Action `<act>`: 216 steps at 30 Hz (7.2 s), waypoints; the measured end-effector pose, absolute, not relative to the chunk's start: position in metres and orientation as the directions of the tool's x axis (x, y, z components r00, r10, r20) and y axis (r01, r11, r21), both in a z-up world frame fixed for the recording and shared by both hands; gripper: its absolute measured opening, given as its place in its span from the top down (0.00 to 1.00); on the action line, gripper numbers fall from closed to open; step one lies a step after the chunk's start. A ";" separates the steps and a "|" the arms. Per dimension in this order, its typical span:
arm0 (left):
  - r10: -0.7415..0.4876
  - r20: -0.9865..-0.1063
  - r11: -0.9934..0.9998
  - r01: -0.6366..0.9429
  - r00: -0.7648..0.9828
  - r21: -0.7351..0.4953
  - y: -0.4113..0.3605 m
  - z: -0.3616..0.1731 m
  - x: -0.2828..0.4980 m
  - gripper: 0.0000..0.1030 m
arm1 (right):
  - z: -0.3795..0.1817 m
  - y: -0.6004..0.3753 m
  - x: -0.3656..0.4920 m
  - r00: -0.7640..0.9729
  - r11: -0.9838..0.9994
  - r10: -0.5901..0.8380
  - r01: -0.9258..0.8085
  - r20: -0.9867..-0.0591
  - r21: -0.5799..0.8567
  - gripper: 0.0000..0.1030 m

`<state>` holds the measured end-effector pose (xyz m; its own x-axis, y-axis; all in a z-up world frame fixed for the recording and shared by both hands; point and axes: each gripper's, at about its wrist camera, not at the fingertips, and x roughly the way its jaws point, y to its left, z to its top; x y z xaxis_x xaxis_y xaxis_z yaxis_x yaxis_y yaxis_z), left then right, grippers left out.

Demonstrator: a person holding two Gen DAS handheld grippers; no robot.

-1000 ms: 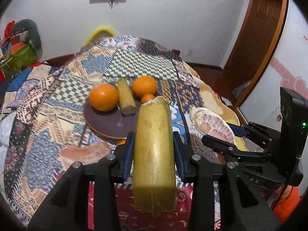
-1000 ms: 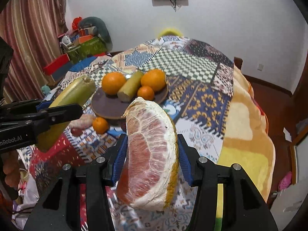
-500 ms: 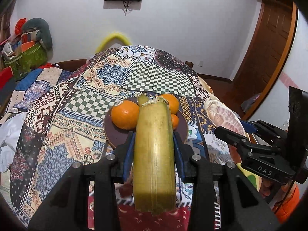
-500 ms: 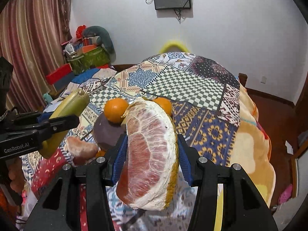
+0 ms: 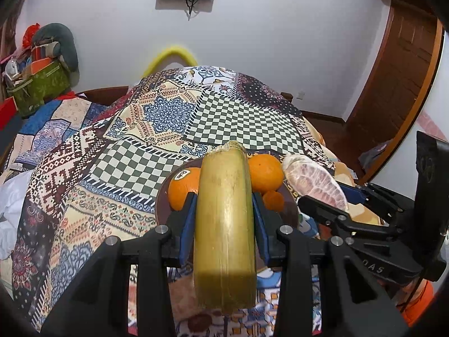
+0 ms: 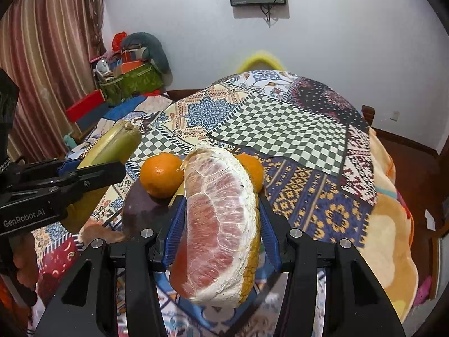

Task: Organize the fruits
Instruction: 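Carry the pomelo segment and yellow cylinder over the brown plate with both tools, then lower both fruits onto the plate and open both tools, then move the left tool down and grasp the second pink pomelo segment, then lift the pomelo segment with the left tool while the right tool grasps a mandarin, then carry the pomelo segment and mandarin over the plate with both tools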

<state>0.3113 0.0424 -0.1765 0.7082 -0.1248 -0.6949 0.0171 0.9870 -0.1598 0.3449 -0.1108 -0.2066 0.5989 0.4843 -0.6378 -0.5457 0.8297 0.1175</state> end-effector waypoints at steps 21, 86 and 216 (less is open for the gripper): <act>-0.150 -0.727 0.981 0.013 0.670 -0.191 0.049 -0.206 0.366 0.64 | -0.221 -0.078 0.388 0.539 0.782 0.464 -0.623 -0.703 0.039 0.52; -0.006 -0.821 0.999 -0.039 0.571 -0.035 0.086 -0.216 0.237 0.34 | -0.212 -0.102 0.274 0.502 0.790 0.483 -0.604 -0.717 0.109 0.52; -0.175 -0.711 0.984 0.087 0.681 -0.158 0.016 -0.177 0.304 0.59 | -0.217 -0.143 0.330 0.559 0.847 0.460 -0.510 -0.690 0.152 0.69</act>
<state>0.3044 0.0159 -0.1771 0.6814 -0.1746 -0.7108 0.0872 0.9836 -0.1580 0.3300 -0.1426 -0.2169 0.5587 0.4604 -0.6898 -0.5099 0.8467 0.1521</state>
